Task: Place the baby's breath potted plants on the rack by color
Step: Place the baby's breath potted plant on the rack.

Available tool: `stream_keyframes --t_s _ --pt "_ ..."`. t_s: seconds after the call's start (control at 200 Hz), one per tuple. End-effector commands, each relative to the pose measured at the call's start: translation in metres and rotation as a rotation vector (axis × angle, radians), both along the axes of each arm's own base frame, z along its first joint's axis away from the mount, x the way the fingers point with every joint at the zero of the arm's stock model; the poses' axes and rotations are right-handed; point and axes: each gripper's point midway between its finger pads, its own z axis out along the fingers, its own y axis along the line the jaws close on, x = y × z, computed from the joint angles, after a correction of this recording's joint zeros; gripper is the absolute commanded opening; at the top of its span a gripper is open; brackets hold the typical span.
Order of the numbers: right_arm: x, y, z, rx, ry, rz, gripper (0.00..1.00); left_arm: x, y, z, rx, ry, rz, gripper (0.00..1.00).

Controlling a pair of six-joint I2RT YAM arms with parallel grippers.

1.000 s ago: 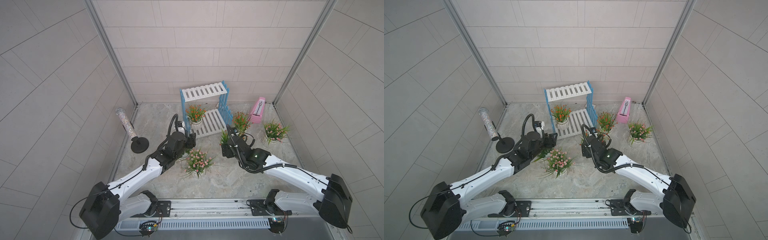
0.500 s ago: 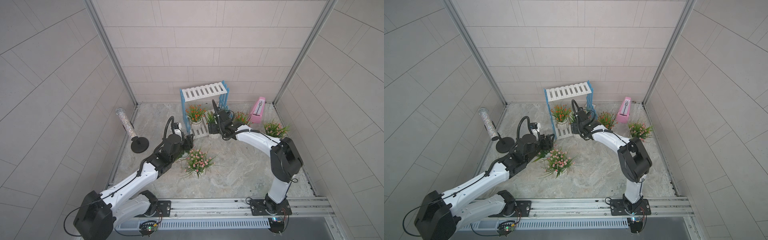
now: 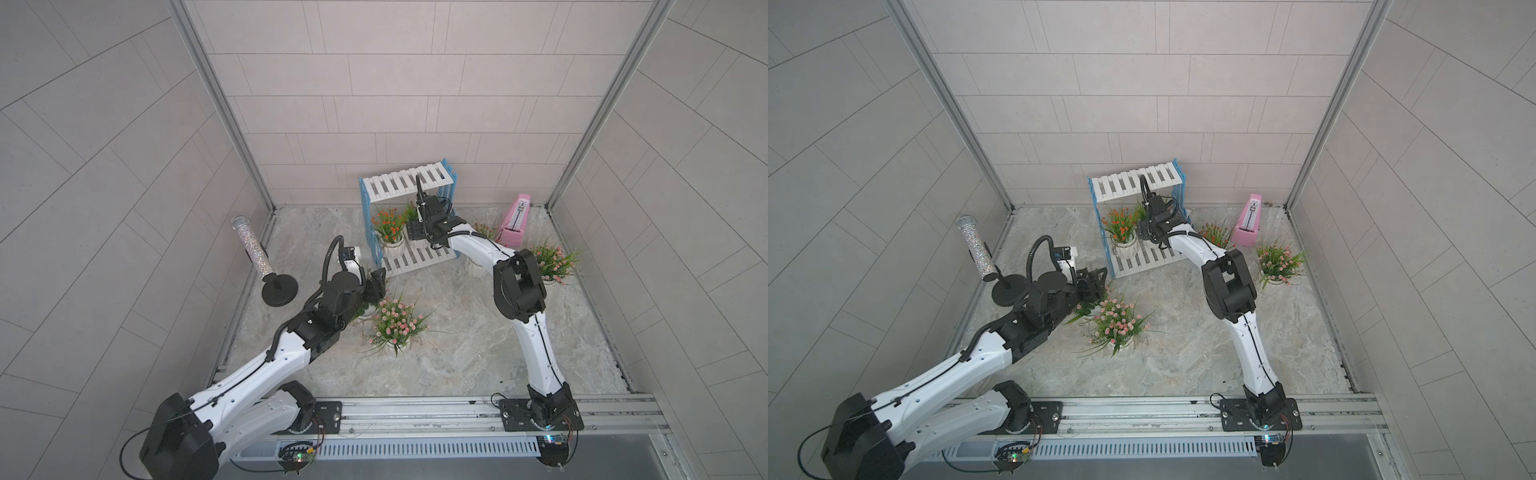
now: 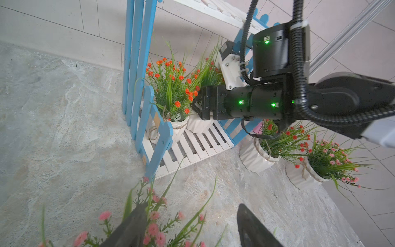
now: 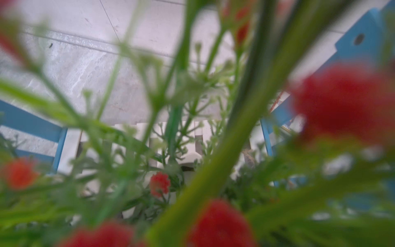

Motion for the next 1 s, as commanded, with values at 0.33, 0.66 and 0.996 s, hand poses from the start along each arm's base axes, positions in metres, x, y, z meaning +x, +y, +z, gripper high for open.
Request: stream_keyframes --t_s 0.33,0.66,0.996 --pt "0.01 -0.003 0.014 0.001 -0.074 0.034 0.99 -0.004 0.001 -0.008 0.014 0.004 0.002 0.7" --pt "-0.042 -0.018 0.056 0.104 -0.178 0.049 0.99 -0.008 0.005 -0.006 0.014 0.0 0.006 0.7" --pt "-0.17 -0.04 0.063 0.243 0.061 0.099 0.99 -0.009 0.008 -0.011 0.037 0.011 0.018 0.7"
